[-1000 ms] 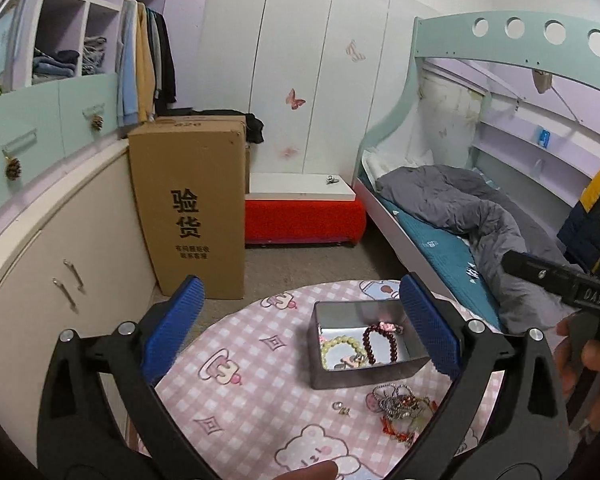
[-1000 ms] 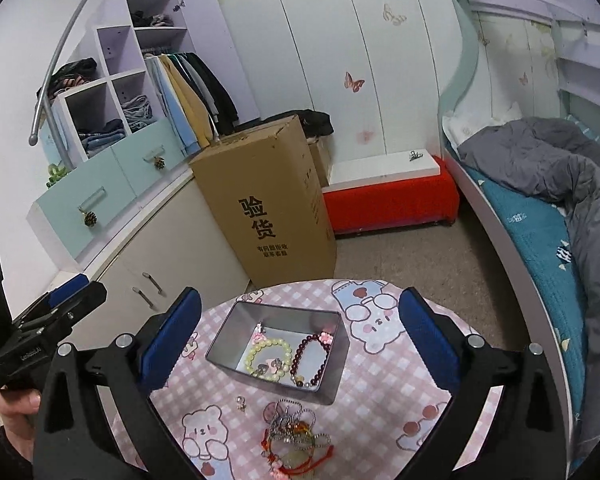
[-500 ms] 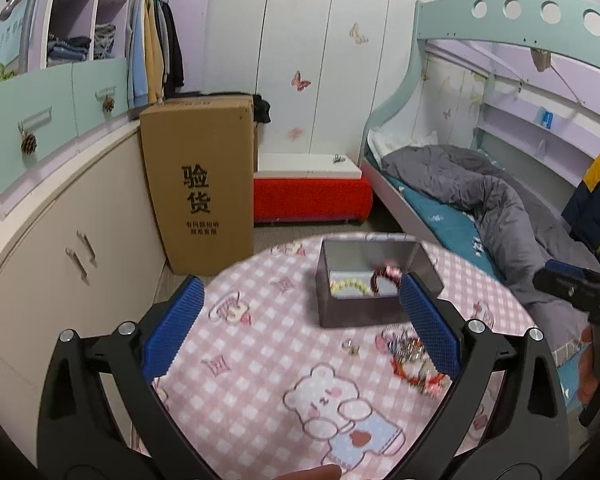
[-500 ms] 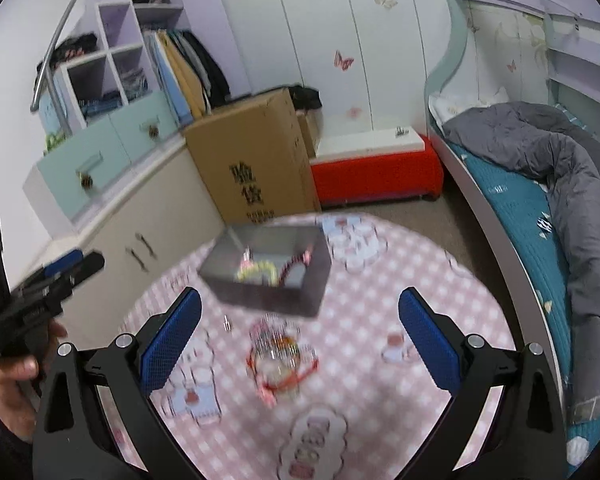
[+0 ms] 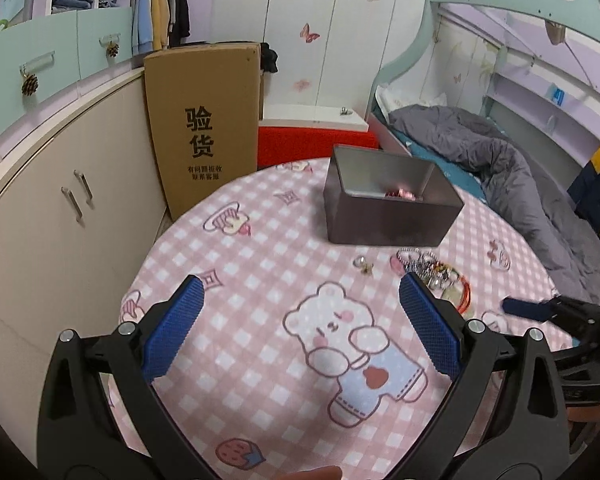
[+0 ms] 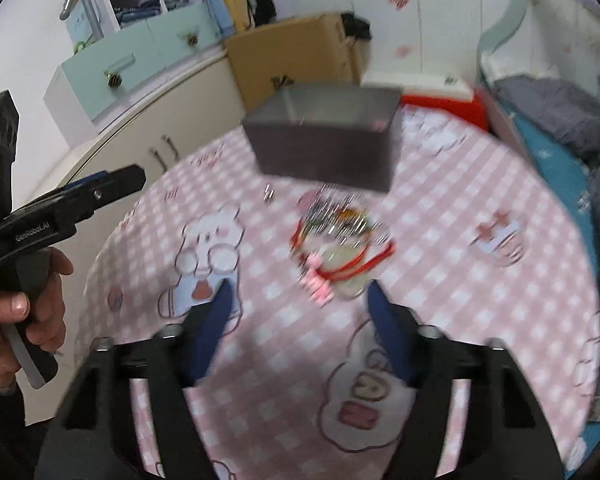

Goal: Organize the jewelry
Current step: 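Move both tools back over the jewelry pile, then grasp the pink bunny charm with the right tool while the left tool grasps a pearl earring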

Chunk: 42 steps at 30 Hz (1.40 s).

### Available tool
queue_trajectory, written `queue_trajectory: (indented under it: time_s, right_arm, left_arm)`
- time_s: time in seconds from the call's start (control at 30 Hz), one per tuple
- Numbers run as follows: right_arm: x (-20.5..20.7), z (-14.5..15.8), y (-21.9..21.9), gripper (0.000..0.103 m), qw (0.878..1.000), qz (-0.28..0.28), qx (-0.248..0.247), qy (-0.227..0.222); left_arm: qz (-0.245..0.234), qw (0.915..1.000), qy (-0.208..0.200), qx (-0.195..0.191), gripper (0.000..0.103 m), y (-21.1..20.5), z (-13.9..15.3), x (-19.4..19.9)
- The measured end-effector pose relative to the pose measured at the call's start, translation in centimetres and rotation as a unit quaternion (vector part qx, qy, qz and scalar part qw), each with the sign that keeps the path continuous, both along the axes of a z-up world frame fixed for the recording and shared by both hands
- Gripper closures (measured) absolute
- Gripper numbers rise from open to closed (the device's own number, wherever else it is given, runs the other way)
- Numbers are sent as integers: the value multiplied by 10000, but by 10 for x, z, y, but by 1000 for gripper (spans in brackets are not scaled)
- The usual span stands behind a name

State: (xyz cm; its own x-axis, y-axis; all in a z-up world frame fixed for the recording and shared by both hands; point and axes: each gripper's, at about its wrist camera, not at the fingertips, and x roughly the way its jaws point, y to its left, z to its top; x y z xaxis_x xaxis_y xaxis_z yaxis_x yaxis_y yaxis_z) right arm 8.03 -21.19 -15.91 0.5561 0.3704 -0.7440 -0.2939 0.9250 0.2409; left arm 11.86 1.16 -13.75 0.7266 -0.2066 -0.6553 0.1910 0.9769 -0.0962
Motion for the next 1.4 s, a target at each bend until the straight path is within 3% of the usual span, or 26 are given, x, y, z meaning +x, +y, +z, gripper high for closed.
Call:
queue_trajectory:
  time_s: [0.17, 0.33, 0.47, 0.7, 0.97, 1.0, 1.03, 1.07, 1.1, 1.17, 1.27, 1.4]
  right_arm:
    - [5, -20, 6, 54, 9997, -7, -140, 181]
    - [14, -26, 11, 61, 9994, -94, -337, -9]
    - [17, -28, 19, 89, 9977, 40, -659, -121]
    - [5, -25, 12, 89, 9991, 22, -402, -96]
    - [-1, -9, -3, 89, 9998, -126, 1, -178]
    - [-2, -6, -5, 89, 9997, -140, 39, -201]
    - [-3, -5, -7, 89, 9996, -151, 60, -213]
    - [-3, -3, -8, 89, 9996, -166, 76, -229]
    - [-4, -1, -9, 89, 9995, -178, 89, -243]
    - [-5, 1, -11, 89, 9994, -183, 129, -256]
    - [-7, 3, -12, 89, 9993, -156, 184, -285]
    - [-7, 10, -10, 89, 9991, -111, 222, -351]
  left_arm:
    - [-22, 9999, 151, 35, 7, -3, -11, 0]
    - [-67, 9997, 215, 111, 7, -8, -17, 2]
    - [-83, 9994, 280, 204, 7, -13, -23, 8]
    - [-313, 9976, 364, 498, 7, -34, -38, 29]
    - [-509, 9960, 482, 551, 7, -65, -53, 71]
    - [-522, 9957, 523, 564, 10, -68, -56, 75]
    - [-553, 9947, 638, 582, 23, -71, -61, 79]
    - [-589, 9937, 770, 554, 42, -72, -66, 82]
    - [-580, 9937, 818, 494, 42, -71, -69, 83]
    - [-645, 9940, 786, 397, 63, -70, -67, 80]
    - [-764, 9933, 855, 116, 88, -63, -66, 78]
    - [-920, 9917, 894, -21, 95, -57, -64, 74]
